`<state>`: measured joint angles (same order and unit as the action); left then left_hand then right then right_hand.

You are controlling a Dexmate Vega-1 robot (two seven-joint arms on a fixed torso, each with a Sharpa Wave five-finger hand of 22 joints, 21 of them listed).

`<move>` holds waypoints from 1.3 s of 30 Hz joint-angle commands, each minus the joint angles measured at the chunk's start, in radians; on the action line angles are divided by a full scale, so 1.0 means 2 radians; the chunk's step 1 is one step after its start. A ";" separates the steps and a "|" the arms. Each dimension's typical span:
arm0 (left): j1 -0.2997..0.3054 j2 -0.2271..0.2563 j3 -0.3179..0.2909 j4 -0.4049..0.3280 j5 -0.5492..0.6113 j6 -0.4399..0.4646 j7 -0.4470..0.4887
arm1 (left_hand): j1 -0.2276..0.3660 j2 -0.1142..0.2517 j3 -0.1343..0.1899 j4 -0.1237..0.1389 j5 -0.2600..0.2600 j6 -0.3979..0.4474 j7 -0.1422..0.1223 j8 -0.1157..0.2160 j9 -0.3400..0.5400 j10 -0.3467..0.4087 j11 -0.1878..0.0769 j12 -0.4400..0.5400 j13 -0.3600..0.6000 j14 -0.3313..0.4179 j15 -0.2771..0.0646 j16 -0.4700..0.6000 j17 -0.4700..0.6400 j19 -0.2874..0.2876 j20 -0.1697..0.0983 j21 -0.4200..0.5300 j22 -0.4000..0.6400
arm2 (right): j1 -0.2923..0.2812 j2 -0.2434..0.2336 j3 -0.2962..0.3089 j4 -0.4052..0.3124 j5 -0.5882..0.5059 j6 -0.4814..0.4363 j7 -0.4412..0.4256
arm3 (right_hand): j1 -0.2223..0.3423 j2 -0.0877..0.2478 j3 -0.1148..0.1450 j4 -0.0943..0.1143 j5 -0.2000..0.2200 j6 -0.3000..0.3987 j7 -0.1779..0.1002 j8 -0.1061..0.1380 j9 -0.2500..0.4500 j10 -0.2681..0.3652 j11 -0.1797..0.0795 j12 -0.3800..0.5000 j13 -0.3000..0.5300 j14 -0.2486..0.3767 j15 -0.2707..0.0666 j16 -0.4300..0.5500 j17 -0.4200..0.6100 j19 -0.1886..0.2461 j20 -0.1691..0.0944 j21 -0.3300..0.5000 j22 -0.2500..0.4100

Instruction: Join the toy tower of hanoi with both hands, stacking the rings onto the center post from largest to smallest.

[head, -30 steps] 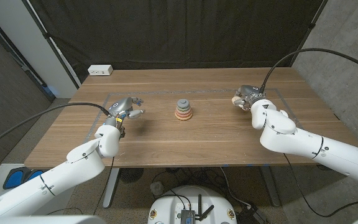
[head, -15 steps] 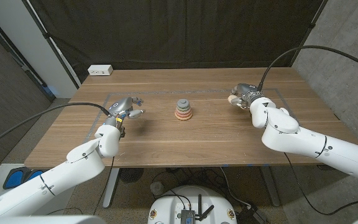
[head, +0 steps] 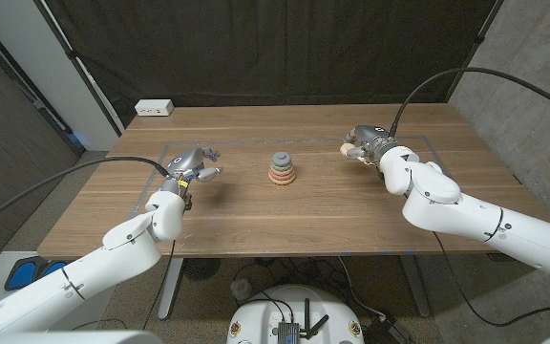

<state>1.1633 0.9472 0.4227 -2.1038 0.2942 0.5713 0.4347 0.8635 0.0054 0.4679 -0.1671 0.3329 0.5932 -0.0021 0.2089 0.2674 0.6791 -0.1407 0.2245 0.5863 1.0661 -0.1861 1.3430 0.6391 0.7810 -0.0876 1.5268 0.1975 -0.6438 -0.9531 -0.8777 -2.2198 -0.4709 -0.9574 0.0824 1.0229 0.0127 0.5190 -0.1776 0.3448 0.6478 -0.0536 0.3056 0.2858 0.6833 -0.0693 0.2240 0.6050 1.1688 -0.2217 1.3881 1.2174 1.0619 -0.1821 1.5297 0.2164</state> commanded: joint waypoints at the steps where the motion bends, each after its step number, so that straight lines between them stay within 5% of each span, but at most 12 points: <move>1: -0.001 -0.002 0.002 0.002 0.003 -0.001 0.001 | -0.005 -0.001 0.003 -0.001 0.002 0.005 0.000 -0.001 0.001 0.003 0.000 -0.002 0.003 -0.004 -0.017 0.001 -0.001 0.002 -0.060 0.002 0.001 | 0.002 0.015 0.006 0.009 -0.026 0.047 0.022 | 0.022 0.022 0.009 0.005 0.004 0.010 -0.004 0.002 0.001 0.044 -0.032 0.001 0.021 0.000 0.001 0.003 0.000 0.004 -0.020 -0.001 0.001; 39: 0.005 -0.005 -0.002 -0.001 0.005 -0.003 0.002 | -0.004 -0.001 0.007 -0.001 0.000 0.004 -0.002 -0.002 0.003 0.003 0.000 -0.003 0.005 -0.007 -0.017 0.004 -0.002 0.000 -0.060 0.002 -0.001 | 0.015 0.094 0.016 0.057 -0.084 0.159 0.080 | 0.023 0.021 0.009 0.006 0.003 0.015 -0.006 0.002 0.000 0.051 -0.034 -0.002 0.024 0.001 0.001 0.005 0.000 0.003 -0.020 -0.003 0.001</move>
<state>1.1542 0.9354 0.4330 -2.0984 0.3056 0.5597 0.4299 0.8635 0.0054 0.4748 -0.1655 0.3329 0.5933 -0.0023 0.2089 0.2720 0.6804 -0.1393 0.2245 0.5928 1.0585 -0.1819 1.3466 0.6346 0.7810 -0.0875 1.5268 0.1952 -0.6302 -0.8108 -0.8393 -2.1320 -0.5967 -0.7053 0.1964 1.0249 0.0107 0.5190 -0.1776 0.3455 0.6522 -0.0521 0.3033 0.2804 0.6886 -0.0641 0.2169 0.6050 1.1688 -0.2217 1.3969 1.2176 1.0617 -0.1819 1.5297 0.2160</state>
